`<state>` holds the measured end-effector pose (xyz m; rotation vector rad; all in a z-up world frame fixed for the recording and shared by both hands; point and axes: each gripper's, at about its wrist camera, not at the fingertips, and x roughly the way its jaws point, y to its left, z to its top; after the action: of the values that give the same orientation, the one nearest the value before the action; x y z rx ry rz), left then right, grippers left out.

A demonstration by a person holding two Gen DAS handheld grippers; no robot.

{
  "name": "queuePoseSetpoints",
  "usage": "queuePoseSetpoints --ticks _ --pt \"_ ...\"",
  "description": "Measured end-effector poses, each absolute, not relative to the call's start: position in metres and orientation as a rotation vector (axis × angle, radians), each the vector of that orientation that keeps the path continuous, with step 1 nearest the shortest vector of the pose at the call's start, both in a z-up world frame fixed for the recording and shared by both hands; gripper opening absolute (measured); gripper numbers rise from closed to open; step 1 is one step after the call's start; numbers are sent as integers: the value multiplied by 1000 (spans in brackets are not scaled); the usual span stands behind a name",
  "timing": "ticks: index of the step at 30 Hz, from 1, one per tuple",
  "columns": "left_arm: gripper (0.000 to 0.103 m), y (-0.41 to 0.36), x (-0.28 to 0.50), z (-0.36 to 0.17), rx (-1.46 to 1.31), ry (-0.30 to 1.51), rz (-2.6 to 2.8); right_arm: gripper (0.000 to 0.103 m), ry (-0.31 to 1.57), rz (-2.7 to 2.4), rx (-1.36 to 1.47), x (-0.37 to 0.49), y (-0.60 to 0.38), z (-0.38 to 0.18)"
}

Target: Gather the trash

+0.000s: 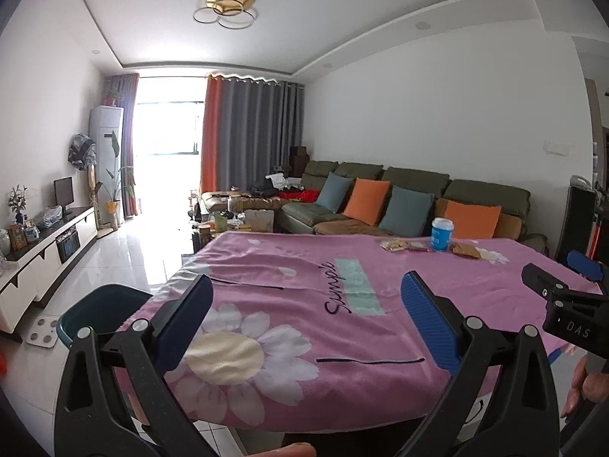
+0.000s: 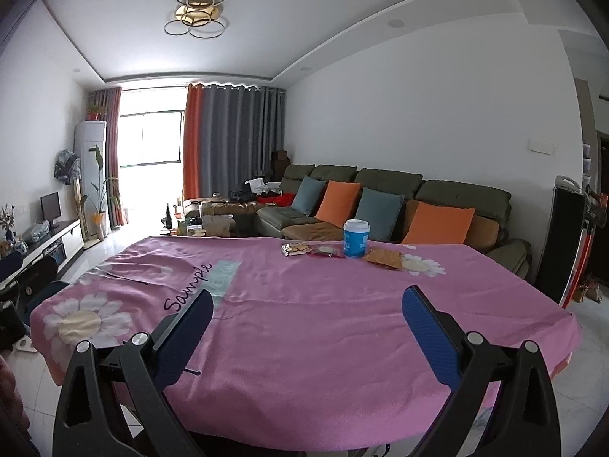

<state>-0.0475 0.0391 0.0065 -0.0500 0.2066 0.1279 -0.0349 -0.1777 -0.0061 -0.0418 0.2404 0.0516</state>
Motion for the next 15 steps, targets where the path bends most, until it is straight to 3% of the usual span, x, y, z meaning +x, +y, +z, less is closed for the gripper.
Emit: queuePoseSetpoints --ticks 15 --pt "97 22 -27 -10 -30 244 51 96 266 40 -30 -32 -180 -22"
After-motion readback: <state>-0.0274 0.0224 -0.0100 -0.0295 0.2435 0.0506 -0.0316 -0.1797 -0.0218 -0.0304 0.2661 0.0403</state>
